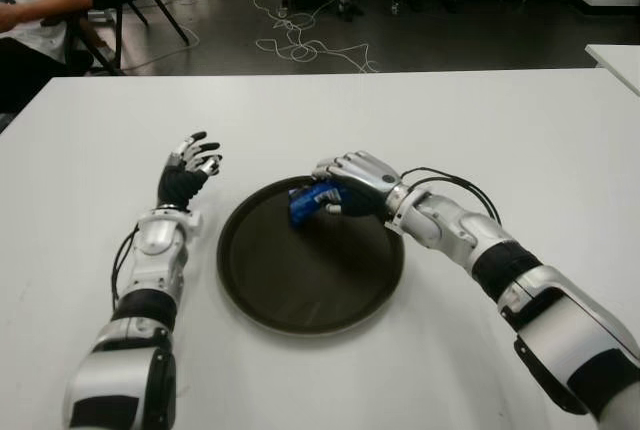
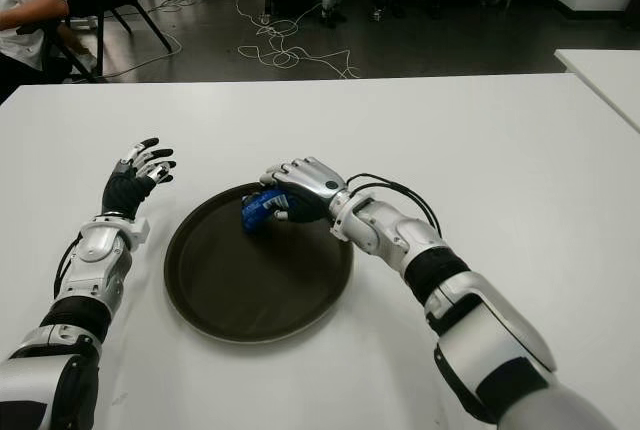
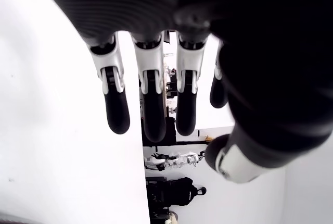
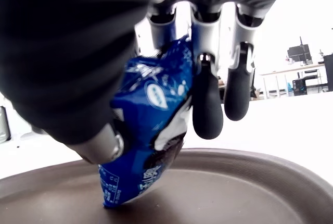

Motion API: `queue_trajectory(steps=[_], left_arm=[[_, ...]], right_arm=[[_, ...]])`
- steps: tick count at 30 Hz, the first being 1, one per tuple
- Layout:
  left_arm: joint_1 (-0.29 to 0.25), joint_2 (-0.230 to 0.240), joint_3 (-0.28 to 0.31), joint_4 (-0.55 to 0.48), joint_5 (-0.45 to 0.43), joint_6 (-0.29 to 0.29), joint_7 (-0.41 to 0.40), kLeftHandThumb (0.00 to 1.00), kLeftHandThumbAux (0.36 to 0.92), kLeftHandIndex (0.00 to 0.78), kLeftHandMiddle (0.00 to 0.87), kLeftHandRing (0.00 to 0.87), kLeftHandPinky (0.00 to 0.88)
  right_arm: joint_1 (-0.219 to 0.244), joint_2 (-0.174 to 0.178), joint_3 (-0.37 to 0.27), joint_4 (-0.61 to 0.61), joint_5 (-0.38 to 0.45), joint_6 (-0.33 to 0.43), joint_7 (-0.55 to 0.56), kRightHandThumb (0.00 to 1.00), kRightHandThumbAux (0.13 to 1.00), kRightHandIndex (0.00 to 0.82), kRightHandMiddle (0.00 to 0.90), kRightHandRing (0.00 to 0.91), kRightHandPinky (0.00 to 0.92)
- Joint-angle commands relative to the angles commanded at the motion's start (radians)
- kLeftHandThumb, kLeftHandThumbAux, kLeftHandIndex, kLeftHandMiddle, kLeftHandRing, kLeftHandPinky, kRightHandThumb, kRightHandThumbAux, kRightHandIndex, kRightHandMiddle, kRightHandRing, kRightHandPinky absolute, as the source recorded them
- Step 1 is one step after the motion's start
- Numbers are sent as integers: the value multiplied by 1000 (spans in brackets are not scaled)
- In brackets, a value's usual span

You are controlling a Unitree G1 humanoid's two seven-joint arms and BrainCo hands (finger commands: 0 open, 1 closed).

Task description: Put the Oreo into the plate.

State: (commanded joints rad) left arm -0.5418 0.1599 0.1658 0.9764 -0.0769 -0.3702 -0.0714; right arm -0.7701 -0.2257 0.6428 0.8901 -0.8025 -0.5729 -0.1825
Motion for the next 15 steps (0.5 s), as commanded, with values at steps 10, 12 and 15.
queue_trajectory(steps=[10,12,15], left_arm=[[12,2,-1,-20,1,7,3,259,736,169,262,265,277],[13,3,0,-22,0,10,3,265,738,171,263,266,281],[16,3,-1,-25,1,14,3,274,742,174,266,267,284]], right_arm=[[12,-6,8,-12,1,-25,8,691,733,419,499,492,480],[16,-11,10,-23,1,-29,15,690,734,419,500,493,480],[22,-16,14,-40,2,-34,24,688,734,418,498,493,478]])
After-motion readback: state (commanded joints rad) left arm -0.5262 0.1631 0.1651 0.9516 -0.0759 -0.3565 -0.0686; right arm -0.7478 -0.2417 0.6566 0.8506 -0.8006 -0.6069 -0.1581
